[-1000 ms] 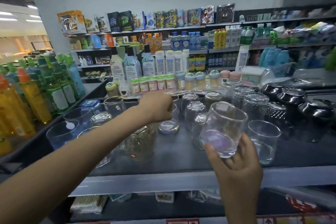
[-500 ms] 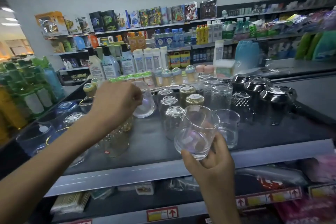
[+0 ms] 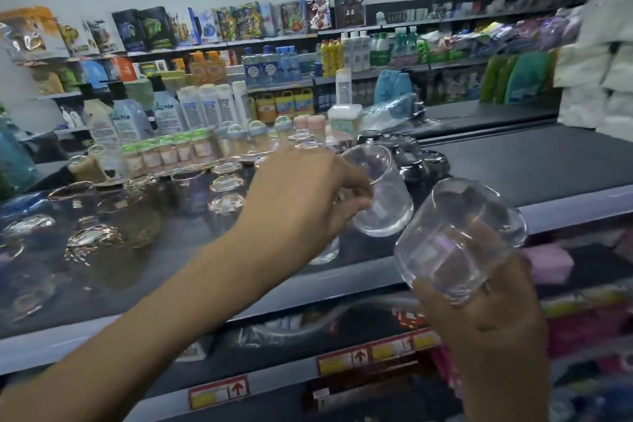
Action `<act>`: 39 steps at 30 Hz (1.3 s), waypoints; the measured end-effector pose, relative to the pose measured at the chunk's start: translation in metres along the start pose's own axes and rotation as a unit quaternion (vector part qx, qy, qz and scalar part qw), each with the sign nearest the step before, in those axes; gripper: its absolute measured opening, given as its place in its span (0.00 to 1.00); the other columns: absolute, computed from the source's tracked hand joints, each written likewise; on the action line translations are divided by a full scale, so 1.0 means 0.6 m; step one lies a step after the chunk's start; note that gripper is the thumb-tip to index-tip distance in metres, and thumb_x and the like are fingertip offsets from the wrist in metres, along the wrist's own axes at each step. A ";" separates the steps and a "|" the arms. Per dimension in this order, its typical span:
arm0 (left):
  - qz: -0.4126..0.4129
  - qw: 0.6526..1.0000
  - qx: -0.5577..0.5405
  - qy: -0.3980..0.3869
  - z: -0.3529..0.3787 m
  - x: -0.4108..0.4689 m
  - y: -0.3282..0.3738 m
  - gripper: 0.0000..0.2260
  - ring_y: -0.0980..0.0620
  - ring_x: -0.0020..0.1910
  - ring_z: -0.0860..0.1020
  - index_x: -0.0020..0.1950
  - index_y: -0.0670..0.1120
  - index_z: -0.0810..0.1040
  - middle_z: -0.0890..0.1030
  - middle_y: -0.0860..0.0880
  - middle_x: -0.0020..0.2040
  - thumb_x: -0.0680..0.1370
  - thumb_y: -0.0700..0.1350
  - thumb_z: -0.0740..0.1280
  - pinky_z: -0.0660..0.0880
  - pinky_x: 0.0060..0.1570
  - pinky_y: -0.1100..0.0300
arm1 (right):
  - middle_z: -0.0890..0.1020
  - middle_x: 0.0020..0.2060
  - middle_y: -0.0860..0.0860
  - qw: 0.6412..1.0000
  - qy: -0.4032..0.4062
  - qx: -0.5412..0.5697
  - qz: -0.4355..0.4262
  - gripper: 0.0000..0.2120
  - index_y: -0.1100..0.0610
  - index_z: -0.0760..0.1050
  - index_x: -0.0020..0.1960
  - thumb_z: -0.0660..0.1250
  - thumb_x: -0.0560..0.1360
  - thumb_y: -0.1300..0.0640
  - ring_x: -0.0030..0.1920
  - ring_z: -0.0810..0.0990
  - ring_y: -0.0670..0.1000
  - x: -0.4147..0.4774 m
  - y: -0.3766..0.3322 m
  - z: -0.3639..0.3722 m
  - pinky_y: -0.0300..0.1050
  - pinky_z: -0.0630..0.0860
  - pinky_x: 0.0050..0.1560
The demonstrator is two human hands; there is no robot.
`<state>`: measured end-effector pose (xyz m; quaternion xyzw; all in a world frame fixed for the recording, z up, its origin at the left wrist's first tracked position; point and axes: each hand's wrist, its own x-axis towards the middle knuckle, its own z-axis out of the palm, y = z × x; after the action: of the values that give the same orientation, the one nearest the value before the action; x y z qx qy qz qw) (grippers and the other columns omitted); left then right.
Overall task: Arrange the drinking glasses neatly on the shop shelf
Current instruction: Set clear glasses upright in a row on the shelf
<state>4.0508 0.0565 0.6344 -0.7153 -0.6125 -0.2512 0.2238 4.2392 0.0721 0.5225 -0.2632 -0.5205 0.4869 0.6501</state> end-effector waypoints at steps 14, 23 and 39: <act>-0.078 0.977 0.153 -0.128 0.181 0.057 0.050 0.05 0.47 0.51 0.81 0.49 0.52 0.85 0.86 0.50 0.47 0.78 0.49 0.69 0.64 0.50 0.54 | 0.86 0.54 0.43 0.994 -0.001 -0.026 0.103 0.32 0.44 0.77 0.66 0.76 0.70 0.72 0.53 0.86 0.45 0.067 0.044 -0.150 0.36 0.82 0.47; -0.093 0.975 0.139 -0.148 0.194 0.063 0.046 0.04 0.47 0.53 0.80 0.50 0.52 0.82 0.84 0.51 0.48 0.80 0.49 0.67 0.66 0.48 0.54 | 0.85 0.58 0.44 0.991 -0.041 -0.033 0.121 0.35 0.43 0.75 0.68 0.79 0.68 0.69 0.56 0.86 0.47 0.070 0.067 -0.140 0.42 0.84 0.49; -0.153 0.985 -0.041 0.070 0.047 -0.070 -0.035 0.11 0.53 0.55 0.79 0.59 0.53 0.83 0.83 0.57 0.54 0.79 0.51 0.68 0.77 0.55 0.50 | 0.88 0.54 0.48 0.972 -0.199 0.014 0.123 0.33 0.37 0.81 0.60 0.80 0.59 0.59 0.53 0.87 0.52 0.060 0.037 -0.025 0.47 0.84 0.51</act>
<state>4.0272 0.0451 0.5861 -0.6020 -0.6871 -0.3567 0.1956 4.2446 0.1157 0.5143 -0.2143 -0.5962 0.6131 0.4720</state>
